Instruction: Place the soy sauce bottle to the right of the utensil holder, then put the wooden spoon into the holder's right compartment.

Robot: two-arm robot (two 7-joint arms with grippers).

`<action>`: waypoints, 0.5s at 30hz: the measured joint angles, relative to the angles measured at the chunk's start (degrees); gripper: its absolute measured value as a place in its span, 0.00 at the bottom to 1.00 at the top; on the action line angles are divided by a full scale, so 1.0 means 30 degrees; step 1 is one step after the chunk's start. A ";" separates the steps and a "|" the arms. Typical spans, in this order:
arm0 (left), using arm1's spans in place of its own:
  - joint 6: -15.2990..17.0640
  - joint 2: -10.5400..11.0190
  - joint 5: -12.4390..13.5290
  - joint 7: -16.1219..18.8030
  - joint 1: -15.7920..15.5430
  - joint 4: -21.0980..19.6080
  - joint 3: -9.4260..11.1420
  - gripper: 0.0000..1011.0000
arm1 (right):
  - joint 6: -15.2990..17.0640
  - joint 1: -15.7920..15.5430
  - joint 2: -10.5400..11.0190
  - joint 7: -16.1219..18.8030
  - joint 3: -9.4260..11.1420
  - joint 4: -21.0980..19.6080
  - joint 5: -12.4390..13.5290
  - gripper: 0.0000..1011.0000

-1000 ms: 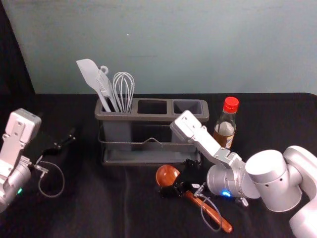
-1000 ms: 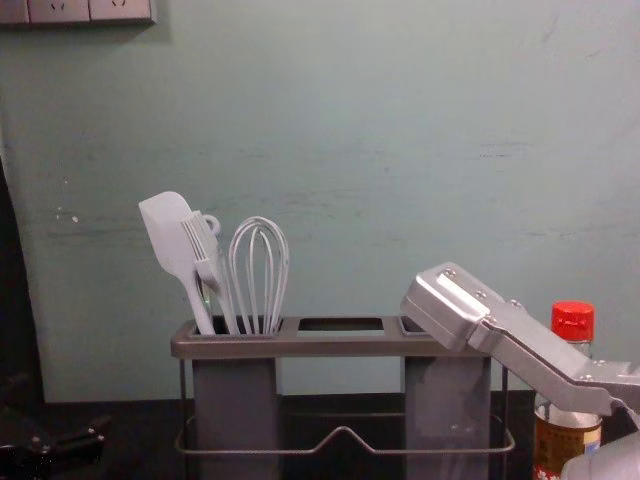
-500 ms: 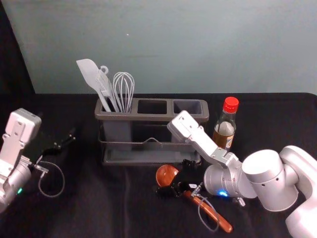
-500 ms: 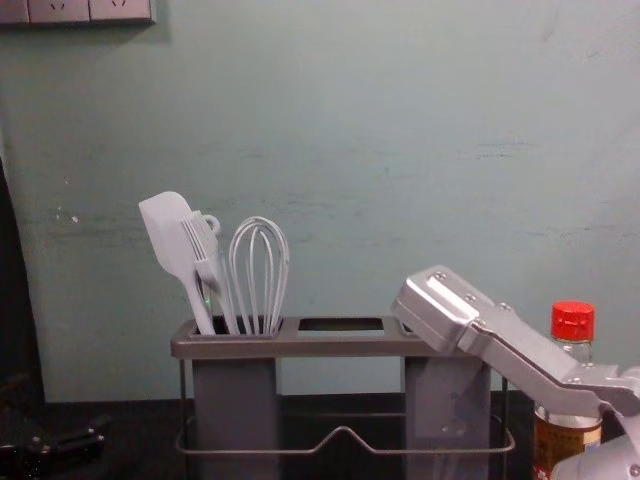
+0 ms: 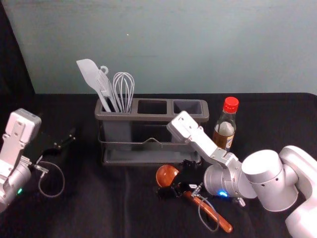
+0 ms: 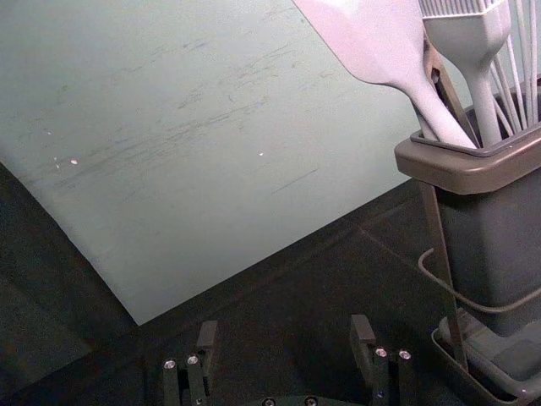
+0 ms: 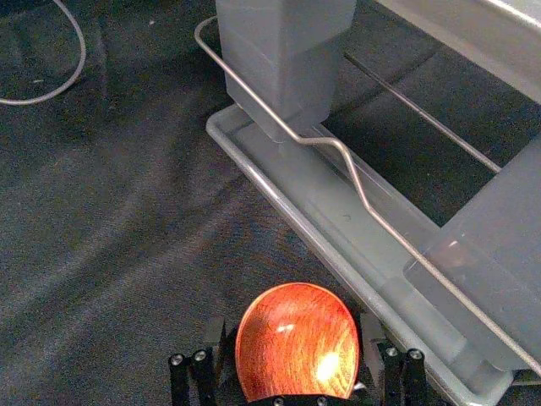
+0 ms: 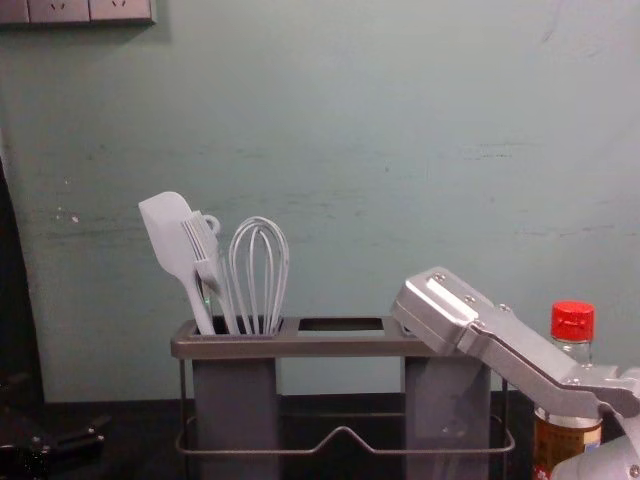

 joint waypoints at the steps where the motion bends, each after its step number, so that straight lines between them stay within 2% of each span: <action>1: 0.0000 0.0000 0.0000 0.0000 0.0000 0.0001 0.0000 1.00 | 0.0000 -0.0002 0.0000 -0.0003 0.0002 0.0001 0.0008 0.99; 7: 0.0000 0.0000 0.0001 0.0000 -0.0001 0.0001 0.0001 1.00 | 0.0000 -0.0009 0.0002 -0.0012 0.0010 -0.0004 0.0029 0.99; 15: 0.0000 0.0000 0.0000 0.0000 -0.0001 0.0000 0.0000 1.00 | 0.0000 -0.0018 0.0002 -0.0015 0.0020 -0.0012 0.0043 0.83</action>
